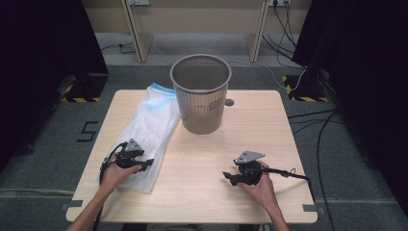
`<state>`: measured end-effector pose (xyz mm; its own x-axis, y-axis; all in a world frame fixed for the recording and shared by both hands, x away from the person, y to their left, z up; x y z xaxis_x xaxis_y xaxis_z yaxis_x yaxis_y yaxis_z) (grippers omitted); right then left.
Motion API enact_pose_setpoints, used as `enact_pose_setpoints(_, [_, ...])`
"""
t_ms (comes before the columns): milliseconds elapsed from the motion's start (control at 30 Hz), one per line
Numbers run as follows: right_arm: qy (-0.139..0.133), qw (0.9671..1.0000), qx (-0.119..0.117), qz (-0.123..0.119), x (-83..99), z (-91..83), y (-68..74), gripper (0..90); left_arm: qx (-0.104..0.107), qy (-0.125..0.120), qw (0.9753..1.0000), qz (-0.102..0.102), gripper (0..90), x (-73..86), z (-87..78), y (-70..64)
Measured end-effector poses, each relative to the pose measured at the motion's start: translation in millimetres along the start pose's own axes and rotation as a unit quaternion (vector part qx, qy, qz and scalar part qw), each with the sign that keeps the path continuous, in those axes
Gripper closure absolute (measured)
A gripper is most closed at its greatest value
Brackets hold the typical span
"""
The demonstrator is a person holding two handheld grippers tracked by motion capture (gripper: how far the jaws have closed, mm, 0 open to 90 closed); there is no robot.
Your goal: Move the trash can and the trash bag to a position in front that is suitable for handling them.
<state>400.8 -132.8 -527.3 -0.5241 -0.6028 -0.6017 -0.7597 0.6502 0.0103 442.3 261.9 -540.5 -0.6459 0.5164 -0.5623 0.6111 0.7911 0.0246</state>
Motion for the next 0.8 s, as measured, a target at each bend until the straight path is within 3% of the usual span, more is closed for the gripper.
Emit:
enact_pose_setpoints(133, [-0.001,1.0,0.0,-0.001,0.2,-0.5,0.0,32.7,-0.002,-0.009,0.9992,-0.04,35.7,-7.0,8.0,8.9])
enact_pose_setpoints(400, [-0.005,1.0,0.0,0.0,-0.5,-1.6,-0.7,32.7,-0.044,-0.025,0.9939,-0.098,33.7,-12.6,15.7,37.3])
enact_pose_setpoints(600, [-0.004,1.0,-0.001,0.001,-0.5,-1.6,-0.6,32.7,-0.048,-0.02,0.9934,-0.102,32.4,-9.9,13.4,41.2])
enact_pose_setpoints(700, [-0.005,1.0,0.0,0.001,-0.8,-2.9,-1.4,32.7,-0.033,-0.022,0.9947,-0.094,28.5,-9.7,5.9,35.8])
enact_pose_setpoints(800, [-0.008,1.0,0.001,0.004,-1.6,-4.6,-2.3,32.7,-0.041,-0.053,0.9936,-0.091,27.0,-13.0,-13.2,29.8])
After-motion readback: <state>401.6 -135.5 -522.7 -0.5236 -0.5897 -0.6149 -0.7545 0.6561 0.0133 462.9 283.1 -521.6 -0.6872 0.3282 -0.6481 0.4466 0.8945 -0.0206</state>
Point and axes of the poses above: each handheld gripper's, and its own axes: z roughly forward along the jaws, x roughly out of its underside, y roughly to its left, the point moved 4 cm from there along z, roughly forward along the jaws, and after that the axes turned 10 degrees about y, right-handed, at the moved point
